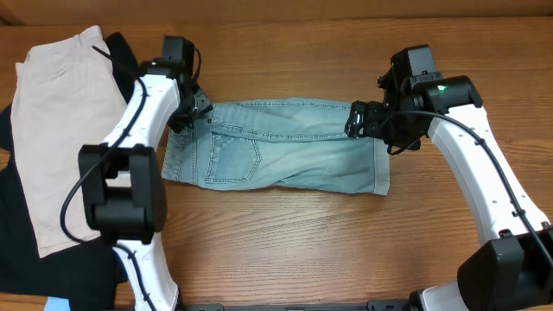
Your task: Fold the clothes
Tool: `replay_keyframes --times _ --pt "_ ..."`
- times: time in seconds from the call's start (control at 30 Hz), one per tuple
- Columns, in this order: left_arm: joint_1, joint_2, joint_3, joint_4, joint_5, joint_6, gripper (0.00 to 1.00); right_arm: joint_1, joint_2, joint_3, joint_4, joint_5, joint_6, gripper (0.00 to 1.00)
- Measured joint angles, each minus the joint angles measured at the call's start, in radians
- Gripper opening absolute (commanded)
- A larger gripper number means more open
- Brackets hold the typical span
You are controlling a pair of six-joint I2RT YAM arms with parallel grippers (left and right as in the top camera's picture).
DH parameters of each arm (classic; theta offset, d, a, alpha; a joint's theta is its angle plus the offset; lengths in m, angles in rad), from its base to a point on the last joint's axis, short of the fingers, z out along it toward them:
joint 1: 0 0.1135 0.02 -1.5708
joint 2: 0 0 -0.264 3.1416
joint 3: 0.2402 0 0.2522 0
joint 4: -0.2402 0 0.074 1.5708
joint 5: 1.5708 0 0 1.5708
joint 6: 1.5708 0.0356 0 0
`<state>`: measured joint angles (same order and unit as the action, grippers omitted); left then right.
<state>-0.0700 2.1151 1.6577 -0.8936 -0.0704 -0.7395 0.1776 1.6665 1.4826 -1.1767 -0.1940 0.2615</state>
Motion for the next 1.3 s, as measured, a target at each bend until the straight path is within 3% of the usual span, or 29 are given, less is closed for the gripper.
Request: replay_keyframes --times 0.1,0.2,0.37,0.6,0.73,1.13,1.2,1.3 --pt "0.0 0.014 0.0 0.002 0.004 -0.032 0.05 0.0 0.0 0.0 -0.006 0.001 0.001 0.88" --pt "0.0 0.014 0.006 -0.013 0.011 -0.047 0.04 0.0 0.0 0.0 0.003 0.008 0.004 0.65" --pt "0.001 0.014 0.074 -0.103 0.019 -0.035 0.04 0.0 0.0 -0.001 0.047 0.029 0.023 0.47" --pt "0.0 0.014 0.14 -0.141 0.03 -0.008 0.04 0.0 0.0 -0.08 0.141 0.143 0.218 0.46" --pt "0.0 0.014 0.14 -0.143 0.03 -0.003 0.04 0.0 0.021 -0.145 0.25 0.167 0.328 0.55" --pt "0.0 0.014 0.14 -0.143 0.029 0.006 0.04 0.0 0.18 -0.194 0.435 0.192 0.435 0.54" --pt "0.0 0.014 0.14 -0.143 0.029 0.006 0.04 0.0 0.196 -0.196 0.438 0.202 0.442 0.45" --pt "0.0 0.014 0.14 -0.143 0.029 0.006 0.04 0.0 0.212 -0.199 0.458 0.228 0.452 0.23"
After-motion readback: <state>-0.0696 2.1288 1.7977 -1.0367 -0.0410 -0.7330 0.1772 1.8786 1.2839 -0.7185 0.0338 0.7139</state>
